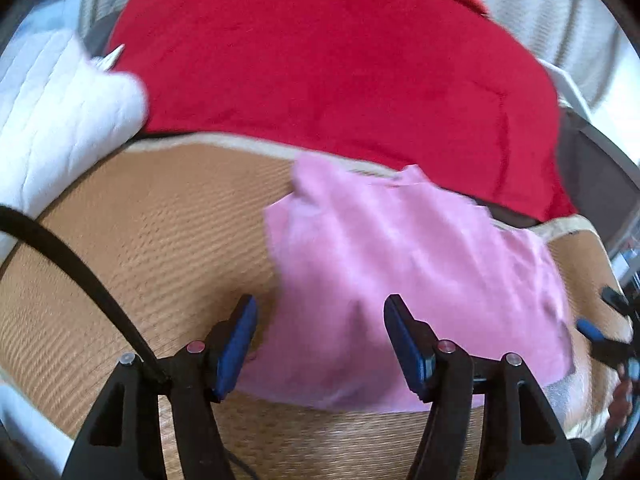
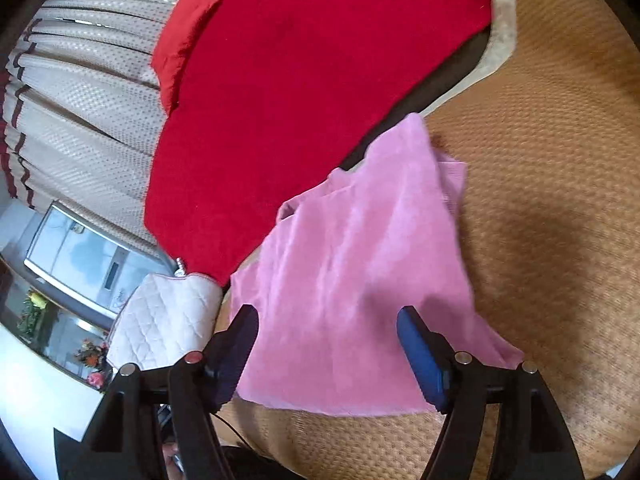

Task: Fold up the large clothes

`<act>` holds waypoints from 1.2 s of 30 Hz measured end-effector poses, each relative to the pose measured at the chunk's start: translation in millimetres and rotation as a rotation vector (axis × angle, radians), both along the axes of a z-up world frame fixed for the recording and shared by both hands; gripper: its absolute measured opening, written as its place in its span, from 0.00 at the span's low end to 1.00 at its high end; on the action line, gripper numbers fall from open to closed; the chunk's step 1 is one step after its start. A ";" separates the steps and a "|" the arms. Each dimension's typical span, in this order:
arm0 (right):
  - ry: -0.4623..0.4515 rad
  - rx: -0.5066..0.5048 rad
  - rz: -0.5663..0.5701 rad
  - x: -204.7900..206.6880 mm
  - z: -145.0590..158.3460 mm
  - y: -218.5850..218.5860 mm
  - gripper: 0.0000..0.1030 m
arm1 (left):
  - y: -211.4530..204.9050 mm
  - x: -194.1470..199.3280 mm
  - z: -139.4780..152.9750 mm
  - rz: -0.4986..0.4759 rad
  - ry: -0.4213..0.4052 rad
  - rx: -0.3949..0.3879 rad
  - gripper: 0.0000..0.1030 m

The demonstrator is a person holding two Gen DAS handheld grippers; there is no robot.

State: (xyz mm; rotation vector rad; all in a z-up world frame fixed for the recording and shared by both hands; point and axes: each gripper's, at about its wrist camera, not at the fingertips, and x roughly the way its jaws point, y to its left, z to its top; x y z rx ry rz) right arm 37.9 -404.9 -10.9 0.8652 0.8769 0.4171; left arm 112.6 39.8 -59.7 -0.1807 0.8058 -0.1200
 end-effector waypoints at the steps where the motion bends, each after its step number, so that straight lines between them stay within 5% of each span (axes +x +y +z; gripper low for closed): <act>1: 0.001 0.011 0.006 3.9 -1.4 2.9 0.73 | -5.6 3.1 1.1 -0.017 -0.005 0.002 0.69; 5: 0.043 0.067 0.066 42.7 -14.4 15.9 0.73 | -21.3 22.5 -10.9 -0.046 0.010 0.020 0.72; 8: 0.095 0.073 0.097 69.7 -34.1 13.3 0.73 | -27.1 42.2 -39.3 -0.038 0.105 0.035 0.72; 10: 0.143 0.046 0.016 87.0 -52.8 -7.0 0.74 | -25.2 44.6 -49.9 -0.036 0.119 0.047 0.73; 13: 0.151 0.145 -0.023 95.7 -61.4 -27.2 0.74 | -24.3 36.1 -39.8 -0.039 0.100 0.091 0.73; 17: 0.054 0.119 0.059 105.6 -39.6 -16.1 0.75 | -18.1 43.7 -10.6 -0.044 0.055 0.000 0.73; 21: 0.121 0.080 0.038 132.6 -61.4 -16.4 0.75 | -20.4 93.7 -0.1 -0.063 0.056 -0.006 0.73; 23: 0.124 0.117 0.018 139.6 -67.4 -23.0 0.75 | -15.5 120.8 -5.5 -0.026 0.096 0.003 0.73; 25: 0.112 0.100 0.020 140.7 -63.9 -24.3 0.75 | 0.6 156.3 -30.1 0.100 0.224 0.082 0.72; 29: 0.110 0.055 0.016 133.1 -59.8 -25.7 0.75 | 53.5 162.8 -48.6 0.262 0.303 -0.076 0.73; 36: -0.024 -0.002 0.008 79.2 -7.6 -29.0 0.76 | 72.3 105.1 4.3 0.239 0.118 -0.065 0.72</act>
